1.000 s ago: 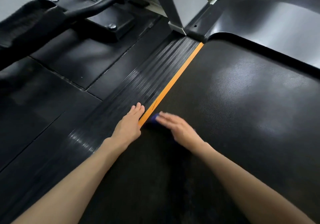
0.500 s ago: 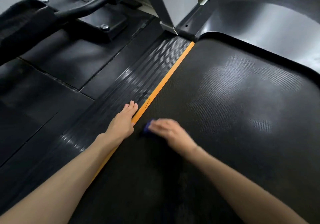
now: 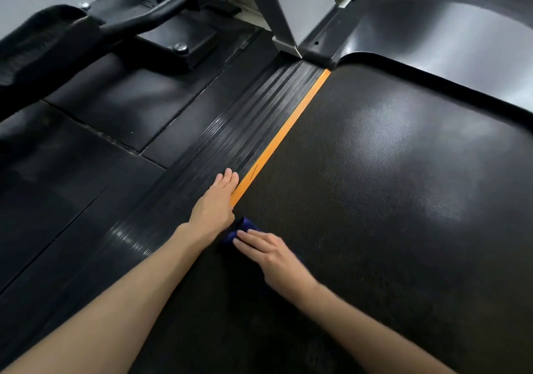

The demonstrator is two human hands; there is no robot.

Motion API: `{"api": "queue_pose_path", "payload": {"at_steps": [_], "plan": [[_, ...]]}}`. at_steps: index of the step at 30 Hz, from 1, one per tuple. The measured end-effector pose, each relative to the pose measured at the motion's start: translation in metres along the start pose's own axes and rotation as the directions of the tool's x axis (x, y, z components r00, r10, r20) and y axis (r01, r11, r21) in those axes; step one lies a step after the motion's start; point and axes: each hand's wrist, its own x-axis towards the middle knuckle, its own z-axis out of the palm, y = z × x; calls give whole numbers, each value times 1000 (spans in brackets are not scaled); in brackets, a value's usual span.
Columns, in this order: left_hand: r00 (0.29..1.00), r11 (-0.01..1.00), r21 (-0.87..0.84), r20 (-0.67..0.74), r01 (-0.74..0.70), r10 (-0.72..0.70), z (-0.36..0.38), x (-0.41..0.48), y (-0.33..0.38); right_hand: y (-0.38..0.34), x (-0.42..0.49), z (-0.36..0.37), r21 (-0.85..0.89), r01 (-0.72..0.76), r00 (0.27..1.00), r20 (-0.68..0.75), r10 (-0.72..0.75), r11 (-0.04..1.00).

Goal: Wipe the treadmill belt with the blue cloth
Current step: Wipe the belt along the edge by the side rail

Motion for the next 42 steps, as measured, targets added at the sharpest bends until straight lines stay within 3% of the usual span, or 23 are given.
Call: {"api": "queue_pose_path", "payload": {"at_steps": [2,4,7,9,10,11,13,15,17,19,20,22,25,27,28,29,31,33,34,36,38,40,42], "plan": [[1000,1000,-3,-1,8,-8,-2,0,1,36,-3,-13,-135,41,999,-29,-45,990],[1000,999,-34,-20,21,-22,-2,-3,0,86,-4,-32,-107,-206,954,-245,175,973],[998,995,-94,-57,15,-20,0,-10,-1,129,-7,-64,91,-656,653,-430,623,750],[997,994,-110,-71,6,-14,1,-13,0,125,6,-61,220,-761,495,-411,765,610],[997,994,-109,-77,5,-13,1,-14,1,111,14,-55,240,-747,498,-416,761,620],[996,995,-100,-83,4,-12,1,-14,1,94,21,-46,235,-699,550,-426,718,675],[995,998,-65,-102,-7,0,1,-12,4,48,25,-22,205,-535,738,-359,572,819],[994,1000,-19,-109,-13,11,0,-12,6,0,11,-2,158,-307,926,-179,333,938],[995,1000,27,-102,-8,11,-1,-15,6,-18,-7,8,87,-67,997,-20,69,994],[996,999,50,-93,-13,18,-2,-19,5,5,-15,3,-50,113,994,0,-113,992],[996,999,52,-87,-14,18,-2,-22,4,25,-15,-1,-75,90,995,-37,-93,993],[999,999,42,-54,-4,6,-2,-25,1,73,-14,-18,-56,-140,954,-273,120,989],[999,999,36,33,19,-20,-6,-28,1,124,-18,-52,75,-575,706,-457,541,814],[998,998,58,62,19,-22,-7,-27,2,123,-5,-54,213,-720,516,-471,715,660],[998,998,66,64,22,-26,-8,-27,3,109,4,-49,258,-723,473,-492,731,641],[998,997,70,60,25,-29,-7,-26,3,90,12,-40,261,-683,494,-524,694,683],[998,998,61,45,29,-31,-5,-26,3,41,20,-14,180,-538,679,-487,550,824],[999,999,44,27,32,-34,-2,-27,3,-8,10,8,75,-301,909,-279,310,951],[999,999,39,21,34,-34,-1,-28,3,-21,1,15,49,-163,971,-172,169,985],[999,999,36,13,31,-32,-1,-29,4,-11,-14,14,-28,66,997,-34,-67,997],[999,999,33,16,34,-34,-3,-30,6,25,-15,4,-88,87,995,-48,-92,992],[999,999,36,28,40,-41,-4,-30,7,70,-18,-12,-90,-125,962,-254,98,988],[998,998,39,47,44,-46,-5,-30,8,105,-28,-33,-28,-426,825,-423,375,904]]}}
